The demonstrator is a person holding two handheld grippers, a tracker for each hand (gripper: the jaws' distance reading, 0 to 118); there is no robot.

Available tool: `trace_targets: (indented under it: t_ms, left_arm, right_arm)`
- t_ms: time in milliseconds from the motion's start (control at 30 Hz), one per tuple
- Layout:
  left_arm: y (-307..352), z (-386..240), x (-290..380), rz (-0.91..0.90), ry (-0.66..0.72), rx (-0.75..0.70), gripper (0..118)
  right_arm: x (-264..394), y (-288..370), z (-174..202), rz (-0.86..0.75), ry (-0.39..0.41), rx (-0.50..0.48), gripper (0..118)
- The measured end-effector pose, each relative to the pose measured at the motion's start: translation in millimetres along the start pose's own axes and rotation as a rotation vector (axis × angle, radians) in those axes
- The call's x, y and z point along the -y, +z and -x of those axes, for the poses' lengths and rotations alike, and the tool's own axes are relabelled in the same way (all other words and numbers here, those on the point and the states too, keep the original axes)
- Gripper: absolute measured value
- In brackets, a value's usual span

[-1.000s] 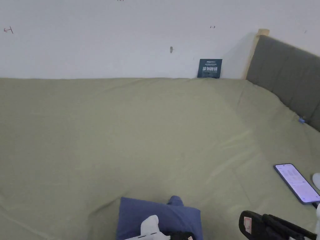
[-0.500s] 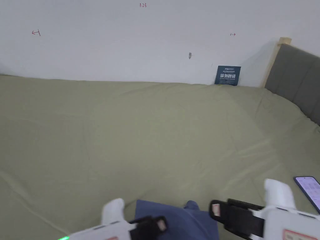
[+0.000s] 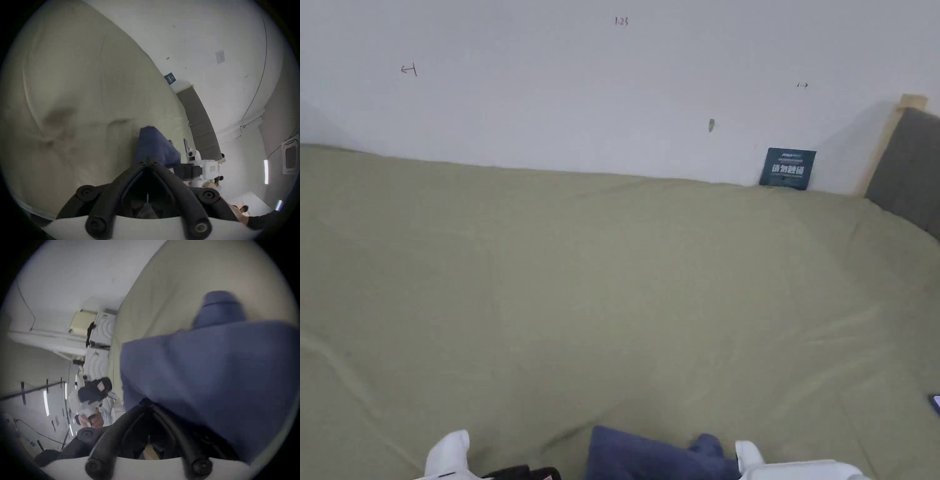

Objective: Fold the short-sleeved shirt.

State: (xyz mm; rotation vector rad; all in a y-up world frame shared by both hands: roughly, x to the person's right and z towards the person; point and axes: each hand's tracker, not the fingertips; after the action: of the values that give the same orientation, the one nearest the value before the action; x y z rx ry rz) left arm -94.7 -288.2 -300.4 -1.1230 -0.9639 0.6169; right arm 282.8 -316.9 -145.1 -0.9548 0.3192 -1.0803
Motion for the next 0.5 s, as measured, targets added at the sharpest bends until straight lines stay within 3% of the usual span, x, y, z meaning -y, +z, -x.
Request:
trace_targets:
  t_ms: [367,433,500]
  left_arm:
    - [-19,6,-2,0.085,0.032,0.080,4]
    - [-28,11,-4,0.108,0.036,0.065,42]
    - [-42,16,-1,0.164,0.051,0.088,92]
  right_arm:
    - [-1,55,-42,-0.137,-0.071,0.025,2]
    - [2,56,-45,-0.139,-0.066,0.024,2]
    - [4,56,-44,-0.141,-0.058,0.023,2]
